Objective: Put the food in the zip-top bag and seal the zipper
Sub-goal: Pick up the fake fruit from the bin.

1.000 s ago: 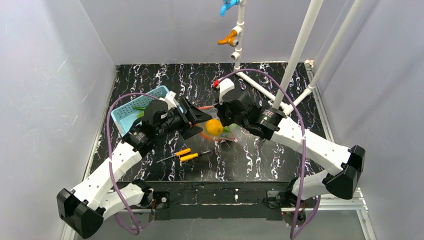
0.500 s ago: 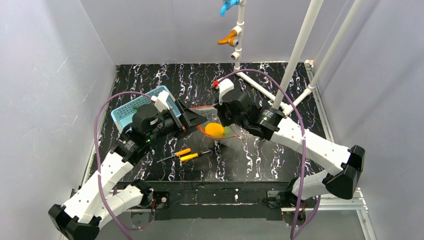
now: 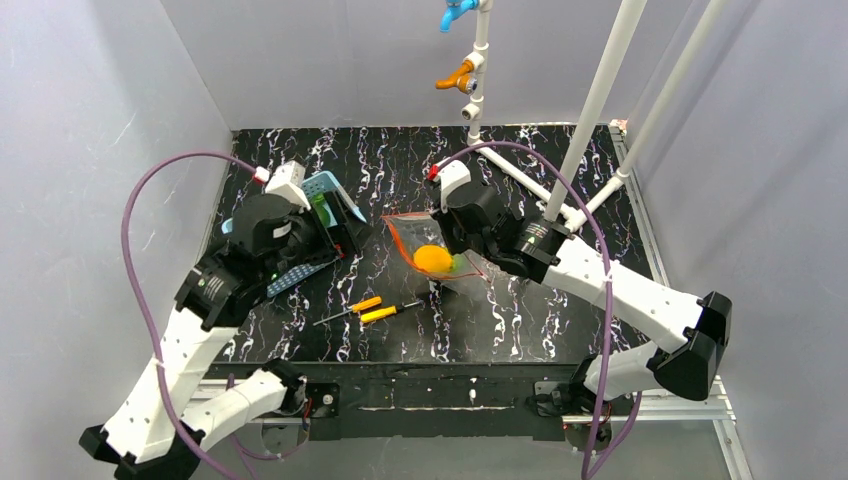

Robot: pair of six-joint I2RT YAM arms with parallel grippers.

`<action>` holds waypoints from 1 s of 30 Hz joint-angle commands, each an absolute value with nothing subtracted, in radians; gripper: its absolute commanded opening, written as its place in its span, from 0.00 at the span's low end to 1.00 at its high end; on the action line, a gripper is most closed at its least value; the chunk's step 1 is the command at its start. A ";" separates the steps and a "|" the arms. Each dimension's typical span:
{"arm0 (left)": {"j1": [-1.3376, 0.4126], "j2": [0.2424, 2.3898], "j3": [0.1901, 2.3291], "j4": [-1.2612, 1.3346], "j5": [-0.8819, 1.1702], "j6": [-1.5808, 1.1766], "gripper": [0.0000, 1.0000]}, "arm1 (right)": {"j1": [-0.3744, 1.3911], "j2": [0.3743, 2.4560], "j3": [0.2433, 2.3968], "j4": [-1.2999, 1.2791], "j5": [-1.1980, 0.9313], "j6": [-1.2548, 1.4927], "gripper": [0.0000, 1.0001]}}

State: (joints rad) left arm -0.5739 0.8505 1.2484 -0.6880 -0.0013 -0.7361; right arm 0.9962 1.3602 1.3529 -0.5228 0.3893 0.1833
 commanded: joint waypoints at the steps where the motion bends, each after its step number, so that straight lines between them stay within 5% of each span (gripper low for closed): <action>1: -0.526 0.971 1.306 -0.918 -0.213 -0.547 0.98 | 1.000 1.301 1.335 -0.477 0.427 0.163 0.01; 9: -0.239 1.149 1.314 -0.807 -0.077 -0.378 0.98 | 1.001 1.289 1.343 -0.493 0.439 0.159 0.01; 21: -0.097 1.691 1.524 -0.771 -0.356 -0.272 0.98 | 1.000 1.301 1.377 -0.514 0.449 0.148 0.01; 30: -0.075 1.682 1.319 -0.640 -0.319 -0.258 0.98 | 1.000 1.332 1.397 -0.515 0.455 0.132 0.01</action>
